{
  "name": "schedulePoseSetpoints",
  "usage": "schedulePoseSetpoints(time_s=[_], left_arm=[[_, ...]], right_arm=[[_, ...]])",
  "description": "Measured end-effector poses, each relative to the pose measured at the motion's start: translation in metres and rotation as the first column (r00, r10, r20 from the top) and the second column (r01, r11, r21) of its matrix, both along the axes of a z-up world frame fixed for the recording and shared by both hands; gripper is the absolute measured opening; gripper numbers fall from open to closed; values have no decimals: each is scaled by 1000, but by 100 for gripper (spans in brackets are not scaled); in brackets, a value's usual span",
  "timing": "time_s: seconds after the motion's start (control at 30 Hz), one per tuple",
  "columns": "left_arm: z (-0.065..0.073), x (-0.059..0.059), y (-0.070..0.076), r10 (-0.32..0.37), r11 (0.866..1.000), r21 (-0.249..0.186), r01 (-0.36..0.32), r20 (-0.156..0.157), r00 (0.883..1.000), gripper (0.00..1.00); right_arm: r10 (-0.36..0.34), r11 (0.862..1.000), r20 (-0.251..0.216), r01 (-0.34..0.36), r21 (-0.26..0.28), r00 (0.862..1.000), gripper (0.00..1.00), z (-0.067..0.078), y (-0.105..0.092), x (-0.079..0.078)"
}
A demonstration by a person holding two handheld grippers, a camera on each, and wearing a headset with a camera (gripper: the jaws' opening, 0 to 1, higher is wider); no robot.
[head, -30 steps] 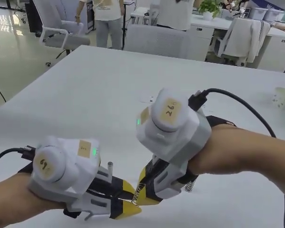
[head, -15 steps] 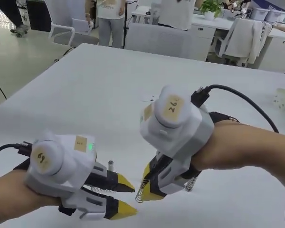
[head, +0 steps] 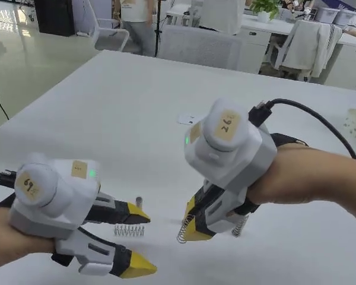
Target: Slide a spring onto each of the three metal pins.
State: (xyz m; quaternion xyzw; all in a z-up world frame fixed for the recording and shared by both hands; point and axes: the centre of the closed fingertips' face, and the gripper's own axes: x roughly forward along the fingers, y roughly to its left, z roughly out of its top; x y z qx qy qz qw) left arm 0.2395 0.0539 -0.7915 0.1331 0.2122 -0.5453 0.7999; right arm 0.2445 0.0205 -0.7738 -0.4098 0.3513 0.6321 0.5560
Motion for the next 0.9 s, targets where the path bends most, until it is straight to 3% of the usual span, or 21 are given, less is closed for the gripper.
schedulePoseSetpoints(time_s=[0.53,0.9], left_arm=[[1,3,27,126,992,-31,-126,-1,992,62],[-1,4,47,205,977,-57,-205,-1,979,69]], right_arm=[[-6,1000,13,6,-15,1000,9,3,-4,11],[-22,999,42,23,-23,999,9,14,-8,31]])
